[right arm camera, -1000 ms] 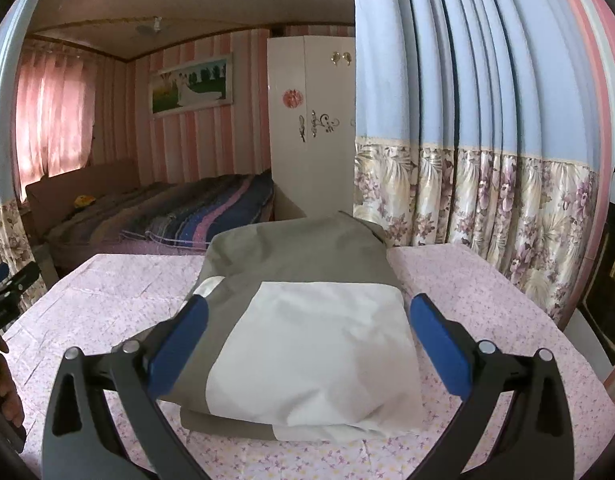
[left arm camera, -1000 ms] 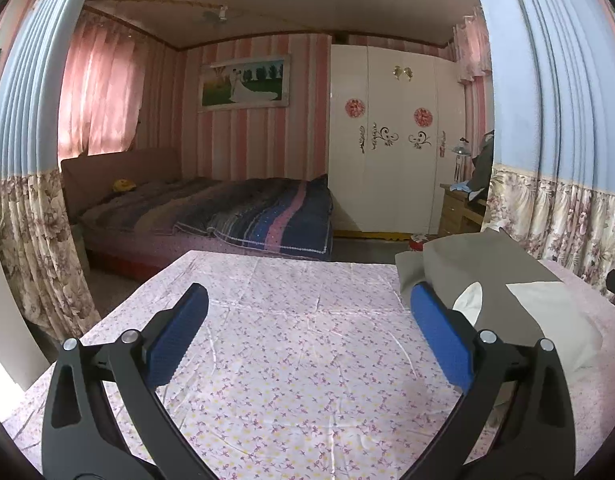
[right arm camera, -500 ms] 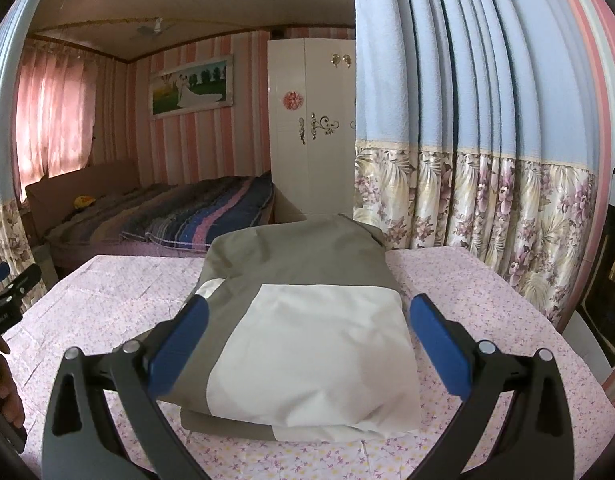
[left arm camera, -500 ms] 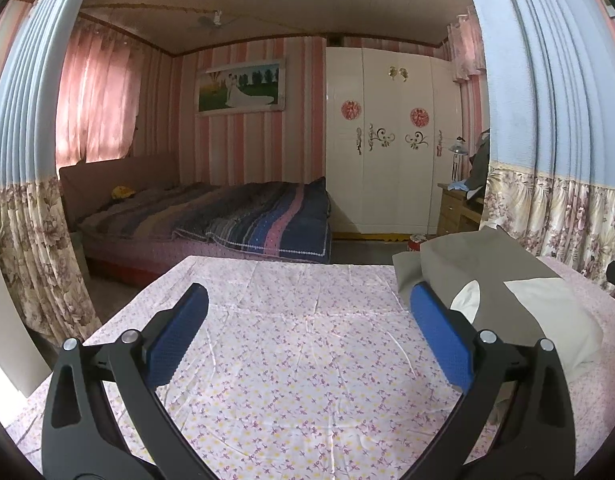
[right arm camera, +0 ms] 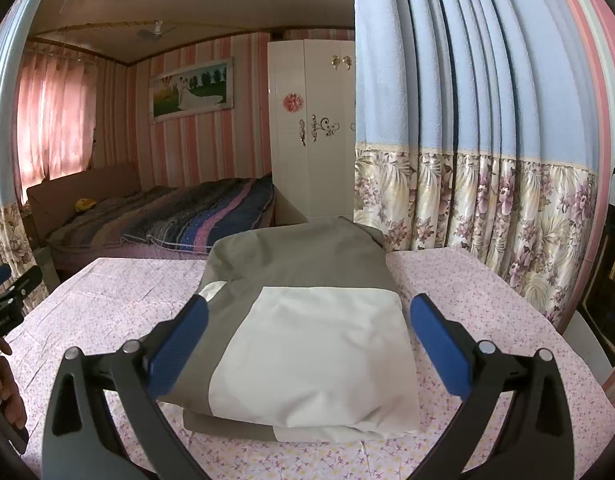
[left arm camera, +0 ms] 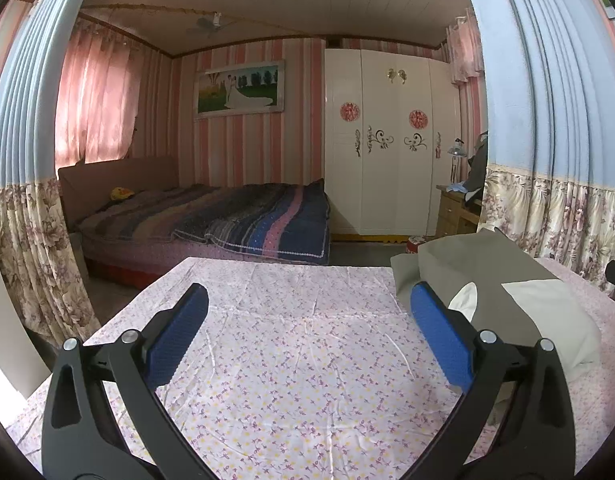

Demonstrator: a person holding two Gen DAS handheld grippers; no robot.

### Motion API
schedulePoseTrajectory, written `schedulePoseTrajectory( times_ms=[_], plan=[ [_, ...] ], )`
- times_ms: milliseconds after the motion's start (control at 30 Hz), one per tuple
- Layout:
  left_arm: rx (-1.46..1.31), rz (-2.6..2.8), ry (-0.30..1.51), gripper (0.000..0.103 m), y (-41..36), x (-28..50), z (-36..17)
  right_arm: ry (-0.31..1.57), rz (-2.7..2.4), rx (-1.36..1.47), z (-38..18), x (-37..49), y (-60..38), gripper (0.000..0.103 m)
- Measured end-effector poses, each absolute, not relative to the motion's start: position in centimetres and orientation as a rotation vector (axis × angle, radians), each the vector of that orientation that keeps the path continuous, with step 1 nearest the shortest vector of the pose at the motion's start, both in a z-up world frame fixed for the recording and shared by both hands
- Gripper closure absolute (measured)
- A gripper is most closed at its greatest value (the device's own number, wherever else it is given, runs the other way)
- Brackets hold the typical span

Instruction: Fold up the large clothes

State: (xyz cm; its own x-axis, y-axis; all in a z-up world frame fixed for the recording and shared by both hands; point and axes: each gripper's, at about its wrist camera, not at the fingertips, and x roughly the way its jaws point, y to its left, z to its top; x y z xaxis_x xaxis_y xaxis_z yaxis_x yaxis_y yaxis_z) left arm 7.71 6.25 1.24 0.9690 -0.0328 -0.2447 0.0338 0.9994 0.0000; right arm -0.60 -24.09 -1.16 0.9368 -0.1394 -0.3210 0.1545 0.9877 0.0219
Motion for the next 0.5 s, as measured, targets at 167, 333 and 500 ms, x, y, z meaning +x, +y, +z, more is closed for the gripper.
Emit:
schedulePoseTrajectory(
  times_ms=[167,333,500],
  plan=[
    [0.003,-0.035,0.246,0.003,6.22,7.63,1.30,0.333,-0.156,0.042,-1.26,-0.37,-23.98,0.002],
    [0.001,-0.029,0.242,0.003,6.35,7.57,1.24,0.329,-0.159,0.041,-1.26,-0.41,-23.94,0.002],
    [0.013,-0.020,0.245,0.003,6.14,7.54,1.14,0.330,-0.158,0.040,-1.26,-0.41,-23.99,0.002]
  ],
)
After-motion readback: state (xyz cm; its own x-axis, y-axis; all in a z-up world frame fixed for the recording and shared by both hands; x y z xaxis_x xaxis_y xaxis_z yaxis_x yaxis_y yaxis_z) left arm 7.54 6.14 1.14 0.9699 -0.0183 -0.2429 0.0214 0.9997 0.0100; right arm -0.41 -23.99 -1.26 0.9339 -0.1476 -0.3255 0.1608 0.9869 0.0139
